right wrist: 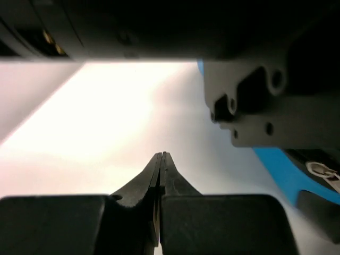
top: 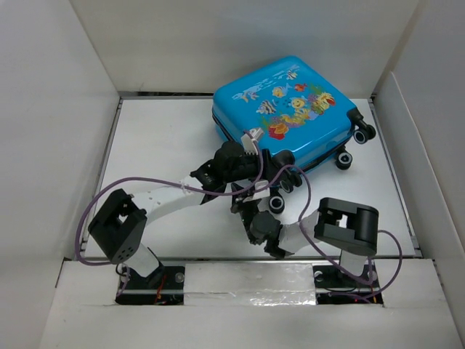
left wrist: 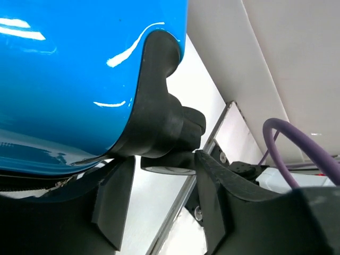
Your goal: Pack the luggage
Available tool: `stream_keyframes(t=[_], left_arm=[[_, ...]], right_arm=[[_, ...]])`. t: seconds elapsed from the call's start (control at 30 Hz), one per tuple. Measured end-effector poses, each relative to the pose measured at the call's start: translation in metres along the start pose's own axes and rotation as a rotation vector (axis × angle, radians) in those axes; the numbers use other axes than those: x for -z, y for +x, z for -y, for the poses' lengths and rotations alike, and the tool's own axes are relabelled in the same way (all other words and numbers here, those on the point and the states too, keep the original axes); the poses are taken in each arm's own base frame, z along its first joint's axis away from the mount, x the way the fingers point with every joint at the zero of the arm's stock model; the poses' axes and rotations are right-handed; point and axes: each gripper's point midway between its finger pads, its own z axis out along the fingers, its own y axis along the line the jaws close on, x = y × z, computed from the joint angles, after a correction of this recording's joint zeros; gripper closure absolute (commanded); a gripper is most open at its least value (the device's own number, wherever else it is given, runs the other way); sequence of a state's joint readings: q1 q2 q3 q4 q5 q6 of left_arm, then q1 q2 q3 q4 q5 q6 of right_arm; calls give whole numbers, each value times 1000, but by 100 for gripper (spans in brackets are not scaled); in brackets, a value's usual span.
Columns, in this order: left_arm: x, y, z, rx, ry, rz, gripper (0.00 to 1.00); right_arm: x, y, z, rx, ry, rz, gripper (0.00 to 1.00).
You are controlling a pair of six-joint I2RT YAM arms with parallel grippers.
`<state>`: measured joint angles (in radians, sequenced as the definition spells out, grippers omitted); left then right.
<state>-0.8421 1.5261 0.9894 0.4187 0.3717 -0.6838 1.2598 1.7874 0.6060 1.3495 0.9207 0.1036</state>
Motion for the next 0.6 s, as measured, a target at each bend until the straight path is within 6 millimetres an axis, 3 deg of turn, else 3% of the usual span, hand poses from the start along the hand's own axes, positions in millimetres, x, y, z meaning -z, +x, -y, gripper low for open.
stream_keyframes(t=[0.13,0.23,0.27,0.3,0.37,0.43,0.5,0.53,0.57,0.6], left_arm=[[0,0,-3,9,-17,-14,31],[5,-5,-7,9,-50,14,29],[9,-11,-7,7,-60,41,29],[16,-18,-7,2,-75,78,30],[38,-48,-2,-17,-86,198,38],[77,-95,0,-38,-109,393,51],[114,-131,2,-54,-124,564,63],[129,-141,0,-60,-136,630,77],[136,-142,-5,-61,-148,662,83],[139,-139,-11,-62,-158,675,87]], right_arm=[[-6,-1,-4,-25,10,26,100],[3,2,1,-6,-4,9,81],[9,3,4,9,-20,-3,61],[20,6,3,32,-52,-27,54],[43,11,9,32,-84,-63,47],[63,5,15,15,-105,-86,47],[73,-18,16,-57,-114,-78,67],[76,-31,15,-96,-120,-75,81],[79,-46,17,-132,-119,-68,100],[81,-62,19,-173,-118,-57,100]])
